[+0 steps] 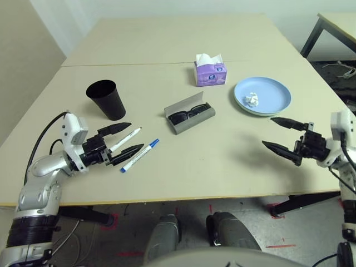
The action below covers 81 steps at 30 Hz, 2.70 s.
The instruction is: Organize and tidy the items on the table.
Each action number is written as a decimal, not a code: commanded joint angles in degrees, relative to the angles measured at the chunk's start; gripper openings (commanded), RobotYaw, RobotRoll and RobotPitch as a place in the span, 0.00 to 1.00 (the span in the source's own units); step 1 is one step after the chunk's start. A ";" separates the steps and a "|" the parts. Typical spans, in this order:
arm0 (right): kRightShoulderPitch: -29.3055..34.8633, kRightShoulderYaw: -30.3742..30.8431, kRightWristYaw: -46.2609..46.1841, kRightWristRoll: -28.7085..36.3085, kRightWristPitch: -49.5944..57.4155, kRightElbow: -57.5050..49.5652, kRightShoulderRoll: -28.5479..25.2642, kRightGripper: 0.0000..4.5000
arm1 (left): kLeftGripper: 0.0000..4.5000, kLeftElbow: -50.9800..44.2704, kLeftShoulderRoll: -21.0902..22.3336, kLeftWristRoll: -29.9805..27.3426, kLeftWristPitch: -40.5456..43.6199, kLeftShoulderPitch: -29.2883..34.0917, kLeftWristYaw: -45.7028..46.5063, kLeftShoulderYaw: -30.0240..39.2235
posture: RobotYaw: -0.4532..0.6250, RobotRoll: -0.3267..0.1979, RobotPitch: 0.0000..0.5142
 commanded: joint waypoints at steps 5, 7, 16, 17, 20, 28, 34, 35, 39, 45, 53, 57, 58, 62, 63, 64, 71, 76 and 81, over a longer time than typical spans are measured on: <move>0.58 2.61 7.37 5.95 -3.03 2.91 -1.47 1.00 | 0.96 6.36 -1.85 6.30 2.46 -7.39 9.38 -2.37 | 0.36 0.62 0.20; 1.51 4.48 7.71 7.38 -3.72 2.52 -2.92 1.00 | 0.87 8.89 -2.80 8.20 2.52 -10.40 11.00 -3.63 | 0.35 0.62 0.20; 3.28 8.38 7.71 11.32 -6.20 3.06 -6.99 1.00 | 0.20 20.82 -8.07 14.58 -1.74 -22.41 13.69 -9.24 | 0.32 0.62 0.17; 3.31 8.27 7.71 11.39 -6.29 3.04 -6.93 1.00 | 0.12 21.91 -8.62 15.01 -2.22 -23.44 14.08 -9.47 | 0.32 0.62 0.17; 3.66 8.00 7.71 11.17 -6.51 2.70 -6.79 1.00 | 0.01 25.02 -10.12 16.14 -3.95 -26.21 14.81 -10.14 | 0.32 0.62 0.17; 5.20 7.28 7.65 10.57 -6.24 0.70 -6.70 1.00 | 0.01 31.81 -14.44 17.84 -7.33 -31.17 15.61 -11.36 | 0.30 0.62 0.18; 5.17 7.19 6.63 10.15 -5.76 -0.55 -6.40 1.00 | 0.01 33.47 -17.24 18.67 -9.38 -31.89 13.19 -13.47 | 0.29 0.62 0.19; 5.23 7.22 6.49 10.08 -5.81 -0.68 -6.36 1.00 | 0.01 32.46 -17.60 18.72 -9.08 -31.55 12.65 -14.04 | 0.29 0.62 0.19; 5.39 7.22 5.86 9.98 -5.87 -1.06 -6.22 1.00 | 0.01 29.43 -17.97 18.86 -8.49 -30.59 10.83 -15.68 | 0.29 0.62 0.19; 5.75 7.44 4.78 9.47 -5.78 -1.67 -6.17 1.00 | 0.01 23.30 -16.37 18.36 -6.31 -27.24 7.52 -17.33 | 0.29 0.62 0.19; 5.65 7.89 3.59 8.82 -5.57 -2.21 -5.46 1.00 | 0.01 28.48 -15.63 15.39 -5.96 -29.05 10.28 -11.56 | 0.29 0.62 0.19; 5.95 7.84 3.35 8.50 -5.61 -2.31 -5.37 1.00 | 0.01 34.25 -15.16 16.69 -8.55 -30.99 11.69 -10.44 | 0.29 0.62 0.19; 5.93 7.81 3.21 8.41 -5.63 -2.33 -5.38 1.00 | 0.01 36.03 -15.44 17.06 -9.22 -31.74 12.17 -10.44 | 0.29 0.62 0.19; 5.86 7.62 2.59 8.28 -5.42 -2.91 -5.38 1.00 | 0.01 42.33 -16.86 19.08 -11.86 -34.65 14.35 -11.42 | 0.28 0.62 0.19; 5.91 7.56 2.43 8.31 -5.36 -3.13 -5.42 1.00 | 0.01 43.81 -17.34 19.67 -12.25 -35.51 14.86 -11.72 | 0.28 0.62 0.19; 5.97 7.51 2.29 8.34 -5.30 -3.34 -5.46 1.00 | 0.01 45.02 -17.77 20.21 -12.63 -36.22 15.24 -12.04 | 0.27 0.62 0.19; 7.12 7.05 1.37 8.49 -4.82 -4.94 -5.79 1.00 | 0.01 49.05 -20.31 21.82 -14.58 -38.96 17.31 -12.46 | 0.26 0.62 0.19; 7.49 6.98 0.60 8.39 -4.79 -5.39 -5.88 1.00 | 0.01 46.23 -20.48 22.47 -15.62 -37.15 12.49 -14.71 | 0.26 0.62 0.19; 6.85 7.21 0.14 8.25 -4.83 -5.25 -5.77 1.00 | 0.01 40.19 -19.00 22.34 -14.86 -33.54 7.69 -16.89 | 0.26 0.62 0.19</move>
